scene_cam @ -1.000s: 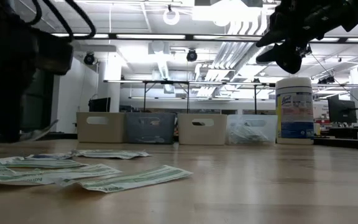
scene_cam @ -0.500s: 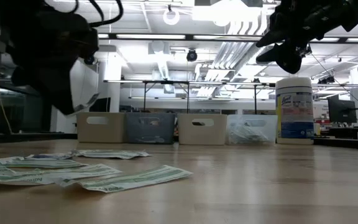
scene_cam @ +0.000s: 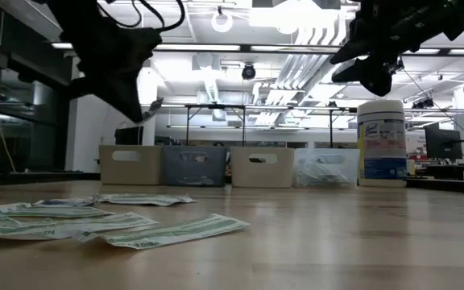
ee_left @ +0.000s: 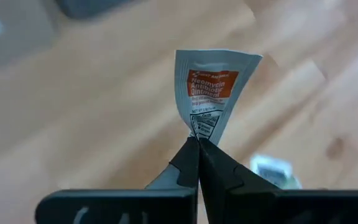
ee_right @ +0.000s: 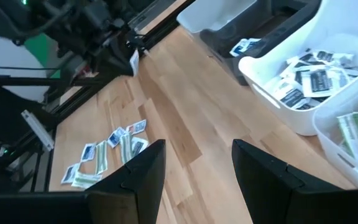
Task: Pick & Place First Aid Supplies
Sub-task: Put the orange ointment pack into the gray bin
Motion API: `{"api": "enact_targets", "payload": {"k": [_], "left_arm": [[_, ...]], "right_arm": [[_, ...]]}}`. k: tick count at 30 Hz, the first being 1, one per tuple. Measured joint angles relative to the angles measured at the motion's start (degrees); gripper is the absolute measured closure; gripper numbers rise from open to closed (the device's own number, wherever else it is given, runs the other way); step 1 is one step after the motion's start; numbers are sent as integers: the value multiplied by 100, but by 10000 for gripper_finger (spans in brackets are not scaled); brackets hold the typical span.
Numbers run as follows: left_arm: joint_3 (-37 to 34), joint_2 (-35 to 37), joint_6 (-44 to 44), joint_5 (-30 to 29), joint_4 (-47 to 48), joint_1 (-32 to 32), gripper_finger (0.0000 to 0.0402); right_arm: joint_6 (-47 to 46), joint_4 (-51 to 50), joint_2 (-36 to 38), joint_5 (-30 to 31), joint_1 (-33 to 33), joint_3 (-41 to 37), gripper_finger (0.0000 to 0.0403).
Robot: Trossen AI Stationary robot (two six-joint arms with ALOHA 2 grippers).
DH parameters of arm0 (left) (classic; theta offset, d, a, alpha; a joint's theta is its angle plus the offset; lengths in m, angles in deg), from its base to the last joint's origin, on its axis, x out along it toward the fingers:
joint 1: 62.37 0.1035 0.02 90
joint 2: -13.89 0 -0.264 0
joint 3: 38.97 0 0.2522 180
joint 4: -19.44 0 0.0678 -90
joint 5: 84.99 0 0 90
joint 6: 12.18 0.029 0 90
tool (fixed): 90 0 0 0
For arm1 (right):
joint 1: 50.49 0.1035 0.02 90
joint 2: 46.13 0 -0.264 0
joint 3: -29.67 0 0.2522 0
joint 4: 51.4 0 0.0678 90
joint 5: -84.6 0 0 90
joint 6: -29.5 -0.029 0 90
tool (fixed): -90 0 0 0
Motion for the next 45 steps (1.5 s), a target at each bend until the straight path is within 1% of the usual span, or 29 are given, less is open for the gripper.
{"api": "enact_targets", "payload": {"k": [7, 11, 17, 20, 26, 29, 32, 35, 39, 41, 45], "left_arm": [[2, 173, 1030, 8, -69, 1235, 401], [2, 173, 1652, 369, -165, 1988, 401], [4, 173, 2386, 875, -552, 2967, 401], [4, 173, 2633, 1114, -561, 3415, 401], [4, 173, 2775, 1033, -589, 4299, 401], [4, 153, 2786, 1142, -583, 4715, 401], [4, -5, 2785, 1375, -585, 4983, 401], [4, -254, 2682, 1612, -665, 5122, 401], [4, -526, 2618, 1773, -899, 5260, 401], [4, -581, 2591, 1888, -949, 5312, 401], [4, -603, 2622, 1907, -914, 5311, 400]], "right_arm": [[0, 1, 0, 259, 1, 0, 224], [-13, 0, 0, 309, 0, 0, 224], [-154, 0, 0, 424, 0, 0, 224], [-266, 0, 0, 479, 0, 0, 224], [-280, 2, 0, 736, 2, 0, 224], [-273, 2, 0, 781, 2, -1, 224], [-261, 0, 0, 844, 2, 0, 224], [-258, 0, 0, 1021, 0, 0, 224], [-258, 2, 0, 1082, 0, 0, 224], [-258, 2, 0, 1049, 1, 0, 224], [-259, 1, 0, 1015, 0, -1, 224]]}}
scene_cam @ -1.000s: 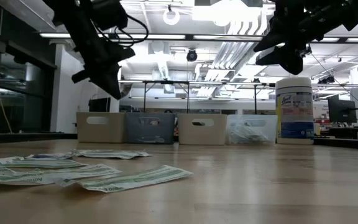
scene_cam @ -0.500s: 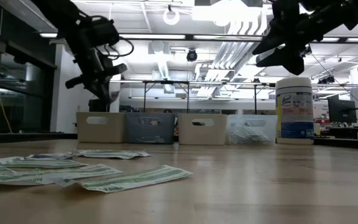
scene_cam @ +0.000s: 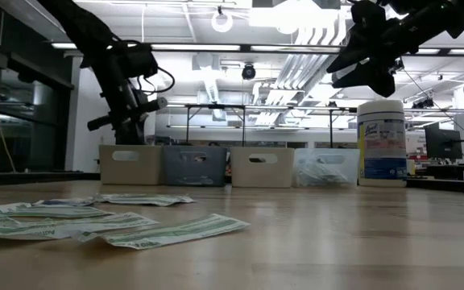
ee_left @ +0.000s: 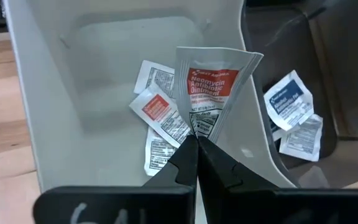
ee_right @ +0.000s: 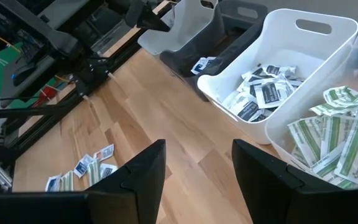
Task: Pick & Place First Aid Supplies
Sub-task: Put the orange ointment pack into the gray bin
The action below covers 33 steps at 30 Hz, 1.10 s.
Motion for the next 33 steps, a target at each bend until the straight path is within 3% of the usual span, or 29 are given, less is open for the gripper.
{"api": "enact_targets", "payload": {"k": [6, 18, 27, 33], "left_arm": [[0, 0, 73, 10, 63, -3, 382], [0, 67, 540, 111, 418, -3, 291], [0, 721, 2000, 377, 481, -11, 284], [0, 1253, 2852, 540, 585, -362, 284]], "right_arm": [[1, 1, 0, -20, 0, 1, 224], [-19, -1, 0, -225, 0, 1, 224], [-10, -3, 0, -322, 1, 0, 224], [1, -3, 0, -321, 0, 1, 224]]}}
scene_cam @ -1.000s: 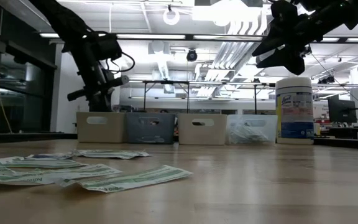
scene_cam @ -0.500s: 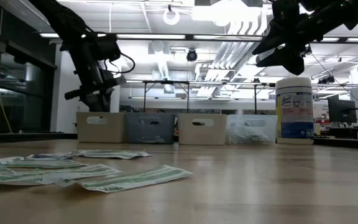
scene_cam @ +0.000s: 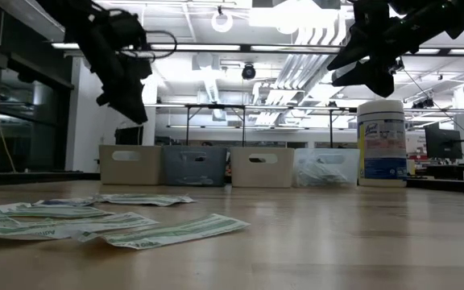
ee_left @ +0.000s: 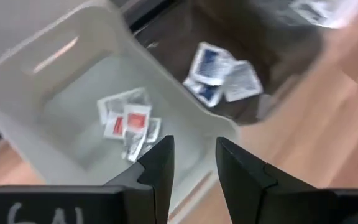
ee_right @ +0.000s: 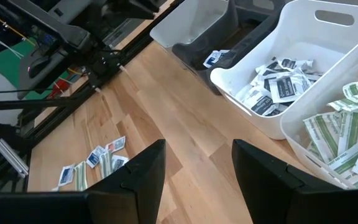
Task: Pick & Place First Aid Supplies
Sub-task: Put the orange ointment pack into the gray bin
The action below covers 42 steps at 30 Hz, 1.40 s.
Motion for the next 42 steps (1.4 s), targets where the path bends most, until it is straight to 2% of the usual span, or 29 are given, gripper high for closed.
{"api": "enact_targets", "payload": {"k": [4, 10, 16, 24, 35, 38, 42], "left_arm": [[0, 205, 607, 59, 85, -417, 284], [0, 237, 1494, 583, 226, -1181, 284], [-2, 75, 1898, 592, 478, -2042, 284], [-2, -477, 2376, 571, 580, -3083, 284], [-4, -1362, 2657, 164, -219, -3978, 283], [-4, -1595, 2654, 122, -293, -4145, 268], [-4, -1859, 2442, 115, -379, -4273, 228]], "right_arm": [[20, 0, 0, 0, 2, 0, 224], [46, 0, 0, 0, 2, 0, 224], [46, 0, 0, -2, 2, 0, 224], [63, -4, 0, -22, 2, 0, 224], [66, -38, 0, -87, 2, -1, 224], [66, -90, 0, -94, 2, 0, 224], [66, -113, 0, -114, 2, 0, 224]]}}
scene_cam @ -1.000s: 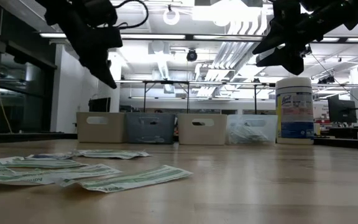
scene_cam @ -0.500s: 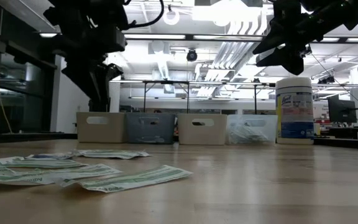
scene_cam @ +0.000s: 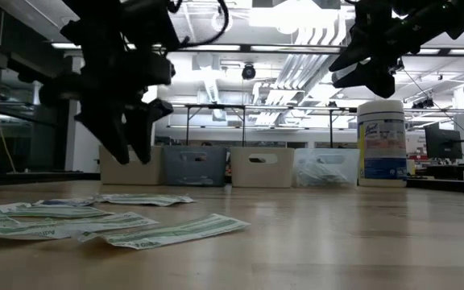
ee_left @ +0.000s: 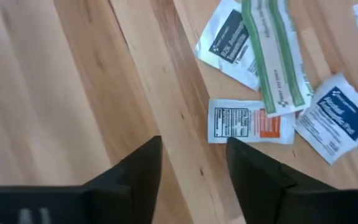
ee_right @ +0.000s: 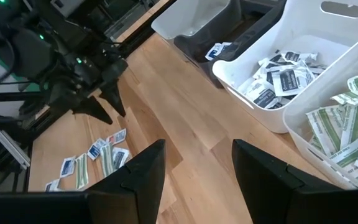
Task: Pick & Place First Aid Supplies
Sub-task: Put the orange ointment pack into the gray bin
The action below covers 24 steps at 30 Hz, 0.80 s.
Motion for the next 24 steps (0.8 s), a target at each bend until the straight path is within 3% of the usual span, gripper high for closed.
{"api": "enact_targets", "payload": {"k": [5, 24], "left_arm": [[2, -271, -76, 64, -319, -35, 199], [27, -1132, -483, 125, -449, -33, 197]], "right_arm": [[0, -14, 0, 0, 0, -2, 224], [-22, -40, 2, 0, 0, 0, 224]]}}
